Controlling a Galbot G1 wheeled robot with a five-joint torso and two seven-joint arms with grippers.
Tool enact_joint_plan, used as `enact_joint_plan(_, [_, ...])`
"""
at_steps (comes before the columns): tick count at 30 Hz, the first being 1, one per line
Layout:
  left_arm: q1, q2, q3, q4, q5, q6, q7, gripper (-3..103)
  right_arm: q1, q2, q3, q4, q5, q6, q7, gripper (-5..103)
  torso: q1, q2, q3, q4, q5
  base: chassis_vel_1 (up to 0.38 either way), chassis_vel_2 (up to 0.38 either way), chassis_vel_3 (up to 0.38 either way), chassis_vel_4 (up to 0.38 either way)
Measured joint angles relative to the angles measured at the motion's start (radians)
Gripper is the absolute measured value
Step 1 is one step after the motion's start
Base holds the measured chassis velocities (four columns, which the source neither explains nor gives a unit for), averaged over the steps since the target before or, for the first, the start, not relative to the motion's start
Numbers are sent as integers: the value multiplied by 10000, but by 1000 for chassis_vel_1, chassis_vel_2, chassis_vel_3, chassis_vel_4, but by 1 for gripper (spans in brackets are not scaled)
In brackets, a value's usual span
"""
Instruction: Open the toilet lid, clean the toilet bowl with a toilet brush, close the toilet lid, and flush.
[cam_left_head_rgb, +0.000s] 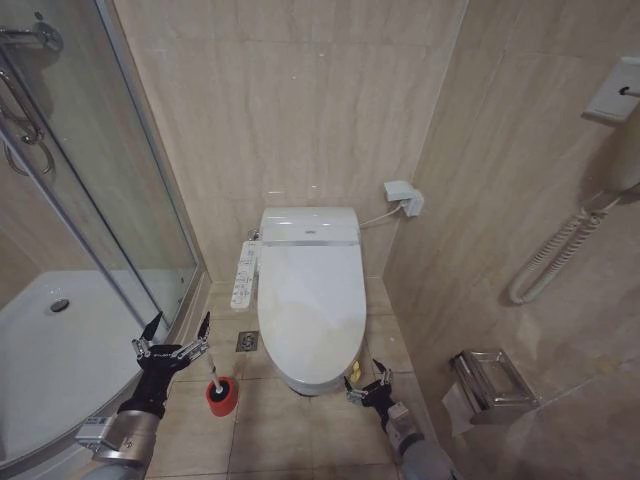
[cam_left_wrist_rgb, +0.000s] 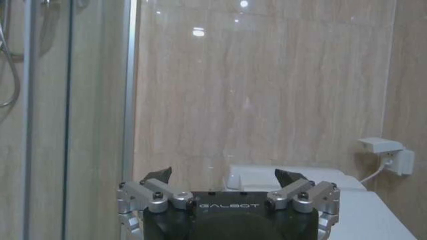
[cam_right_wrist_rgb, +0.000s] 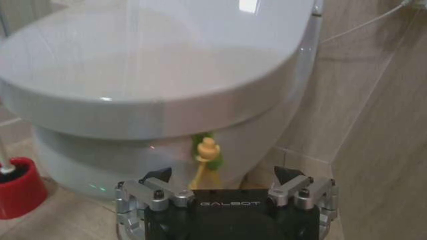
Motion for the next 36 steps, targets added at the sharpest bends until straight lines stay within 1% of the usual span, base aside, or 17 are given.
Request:
enact_joint_plan(8, [0,0,0,0,0,0,0,100,513,-70,-150,-412,13,87,19,100,-1,0,0,1,0,0,0,0,0])
enact_joint_plan(9, [0,0,0,0,0,0,0,100,573,-100,-168,-415,30,87,28,97,-1,0,0,2,1,0,0,0,0])
enact_joint_plan(15, [1,0,0,0,0,0,0,100,732,-192,-271,-509,93,88,45,97,-1,0,0,3,4,0,0,0,0])
enact_joint_plan(16, [-1,0,0,0,0,0,0,100,762,-197,-306,-537,98,89,46,94,-1,0,-1,2,3,0,0,0,0])
enact_joint_plan(22, [-1,0,0,0,0,0,0,100,840,-203,-423,-565,109,99,-14,94,-1,1,-1,4,4,0,0,0,0])
enact_joint_plan(23, [0,0,0,0,0,0,0,100,851,-211,-425,-566,111,114,-71,82,-1,1,-1,6,6,0,0,0,0])
enact_joint_plan(30, [0,0,0,0,0,0,0,100,847,-235,-400,-602,111,236,-135,82,0,-1,-1,18,14,0,0,0,0])
enact_joint_plan(31, [1,0,0,0,0,0,0,100,832,-243,-383,-604,111,260,-138,55,0,-1,-1,20,14,0,0,0,0])
enact_joint_plan(36, [0,0,0,-1,0,0,0,100,777,-247,-313,-602,98,315,-149,55,1,-2,-1,24,17,0,0,0,0])
